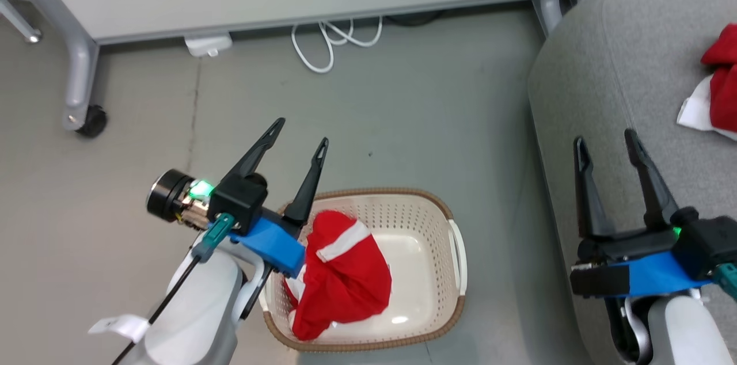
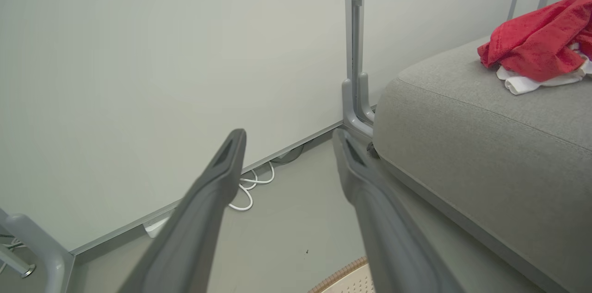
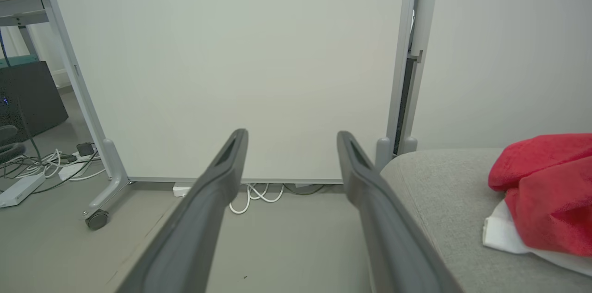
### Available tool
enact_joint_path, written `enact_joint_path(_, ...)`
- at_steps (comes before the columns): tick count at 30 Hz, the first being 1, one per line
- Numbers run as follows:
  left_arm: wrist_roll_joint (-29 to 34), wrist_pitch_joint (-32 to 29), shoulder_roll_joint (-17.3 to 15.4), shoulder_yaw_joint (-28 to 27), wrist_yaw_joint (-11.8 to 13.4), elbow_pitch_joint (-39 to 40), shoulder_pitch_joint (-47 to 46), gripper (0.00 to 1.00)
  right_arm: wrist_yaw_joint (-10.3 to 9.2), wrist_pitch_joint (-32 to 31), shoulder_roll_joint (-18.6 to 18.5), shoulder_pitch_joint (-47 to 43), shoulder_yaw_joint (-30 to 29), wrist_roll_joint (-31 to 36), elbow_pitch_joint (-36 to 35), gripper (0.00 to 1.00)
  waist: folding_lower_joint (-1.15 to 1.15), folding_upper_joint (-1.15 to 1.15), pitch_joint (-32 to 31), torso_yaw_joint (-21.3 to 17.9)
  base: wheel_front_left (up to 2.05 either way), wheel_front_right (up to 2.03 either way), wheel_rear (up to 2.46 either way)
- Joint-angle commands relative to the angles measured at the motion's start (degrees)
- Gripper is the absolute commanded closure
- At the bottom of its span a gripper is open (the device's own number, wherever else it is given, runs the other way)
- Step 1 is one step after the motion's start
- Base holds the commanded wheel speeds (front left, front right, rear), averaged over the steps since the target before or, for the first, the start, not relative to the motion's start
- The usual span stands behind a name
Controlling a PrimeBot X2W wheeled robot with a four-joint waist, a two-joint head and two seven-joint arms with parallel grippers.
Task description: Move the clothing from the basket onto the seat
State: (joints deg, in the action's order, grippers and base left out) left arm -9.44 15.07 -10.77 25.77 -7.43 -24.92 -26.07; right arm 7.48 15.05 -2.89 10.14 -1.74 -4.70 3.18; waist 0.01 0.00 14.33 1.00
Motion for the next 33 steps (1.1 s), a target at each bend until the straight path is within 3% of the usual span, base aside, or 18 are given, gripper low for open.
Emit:
enact_joint_path(1, -0.5, 0.2, -0.5, 1.0, 0.0, -0.7, -1.7, 0.0, 0.03, 0.2, 0.0, 1.3, -0.1, 0.3, -0.5, 0.0, -0.01, 0.0, 3.1, -1.5, 0.0, 0.0, 0.0)
enact_joint_path(15, -6.8, 0.2, -4.1, 22.7, 0.0, -16.7, -15.0, 0.0, 0.03, 0.2, 0.0, 9.4, 1.6, 1.1, -3.4, 0.0, -0.01, 0.0, 14.8, -5.9, 0.0, 0.0, 0.0)
enact_joint_path(28, -11.5, -0.5, -3.7, 43.5, 0.0, -34.0, -26.0, 0.0, 0.02, 0.2, 0.0, 14.1, 3.4, 2.3, -8.3, 0.0, -0.01, 0.0, 25.8, -9.2, 0.0, 0.0, 0.0)
enact_joint_path(33, -10.7, -3.7, -3.6, 47.0, 0.0, -38.5, -28.5, 0.0, 0.03, 0.2, 0.0, 15.5, 3.8, 2.2, -10.1, 0.0, -0.01, 0.0, 29.7, -10.3, 0.0, 0.0, 0.0)
